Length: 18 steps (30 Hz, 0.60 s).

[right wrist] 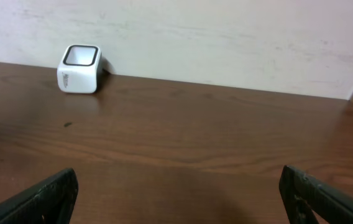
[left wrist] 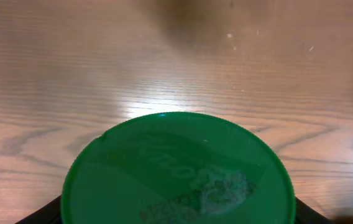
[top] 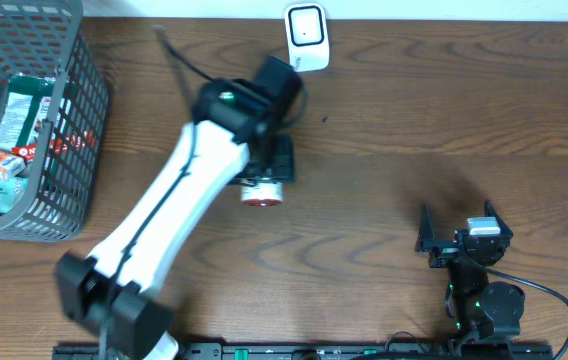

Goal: Scan the item barcode
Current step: 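Carry the jar to the table center and set it down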

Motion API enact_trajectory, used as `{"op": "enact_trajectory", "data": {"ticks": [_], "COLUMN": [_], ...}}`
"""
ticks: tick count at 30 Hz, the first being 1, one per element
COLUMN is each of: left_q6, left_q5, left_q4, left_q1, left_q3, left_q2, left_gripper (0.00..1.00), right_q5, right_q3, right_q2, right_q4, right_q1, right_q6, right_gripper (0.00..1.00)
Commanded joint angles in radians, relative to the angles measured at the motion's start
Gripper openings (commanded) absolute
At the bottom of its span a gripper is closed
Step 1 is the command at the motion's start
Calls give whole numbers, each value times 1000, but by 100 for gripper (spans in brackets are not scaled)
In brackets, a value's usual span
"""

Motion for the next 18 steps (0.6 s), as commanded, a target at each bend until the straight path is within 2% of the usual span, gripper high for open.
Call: {"op": "enact_trajectory", "data": {"ticks": [1, 10, 18], "left_q6": [3, 2, -47], "left_q5": [-5, 76, 73], "left_q4": [5, 160, 262], "left_q1": [-38, -131, -168], "left_q3": [-7, -13, -13], "left_q2": [88, 327, 418], "left_gripper": [56, 56, 56], "right_q5": [3, 3, 3], "right_q3": [-1, -1, -1], "right_q2": [-2, -2, -2], "right_q4": [-4, -4, -4], "right_q1": [-16, -16, -16], "right_q6": [-6, -6, -6], "right_gripper": [99, 99, 99]}}
